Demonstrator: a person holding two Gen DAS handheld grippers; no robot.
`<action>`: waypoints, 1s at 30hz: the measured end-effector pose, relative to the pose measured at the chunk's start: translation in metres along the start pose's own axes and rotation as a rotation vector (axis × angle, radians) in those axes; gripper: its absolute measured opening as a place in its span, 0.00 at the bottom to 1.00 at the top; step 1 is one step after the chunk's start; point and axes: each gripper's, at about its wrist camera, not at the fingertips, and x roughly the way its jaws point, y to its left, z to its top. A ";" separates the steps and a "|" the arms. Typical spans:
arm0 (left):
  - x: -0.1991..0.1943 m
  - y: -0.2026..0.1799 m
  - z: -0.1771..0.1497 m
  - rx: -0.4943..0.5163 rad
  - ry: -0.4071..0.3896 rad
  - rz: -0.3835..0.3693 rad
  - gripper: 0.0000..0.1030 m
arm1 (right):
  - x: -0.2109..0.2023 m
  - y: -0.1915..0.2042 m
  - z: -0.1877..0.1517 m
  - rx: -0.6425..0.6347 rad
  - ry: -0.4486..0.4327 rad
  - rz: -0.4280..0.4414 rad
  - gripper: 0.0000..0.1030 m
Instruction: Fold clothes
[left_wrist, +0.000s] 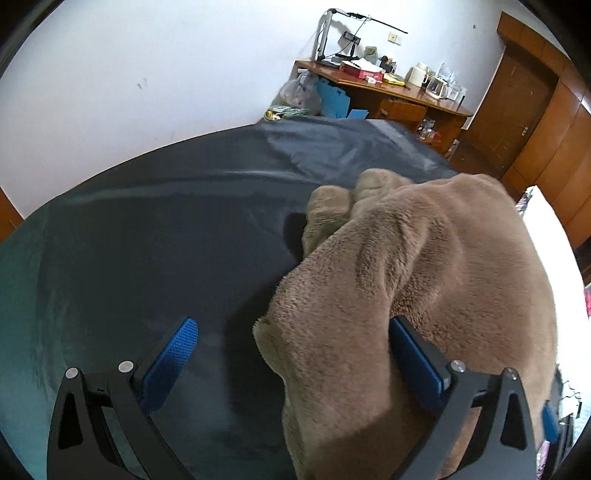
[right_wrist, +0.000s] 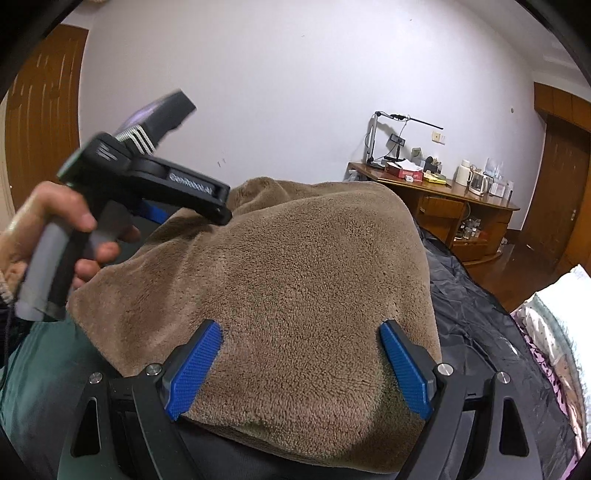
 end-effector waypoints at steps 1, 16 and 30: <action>0.001 0.001 -0.001 0.005 -0.004 0.003 1.00 | 0.000 0.000 0.000 -0.001 0.001 0.000 0.87; 0.003 0.014 -0.008 0.002 -0.007 -0.063 1.00 | -0.014 0.019 0.033 -0.007 -0.084 0.100 0.87; 0.010 0.022 -0.009 0.015 0.004 -0.101 1.00 | 0.042 0.106 0.024 -0.267 0.095 0.127 0.88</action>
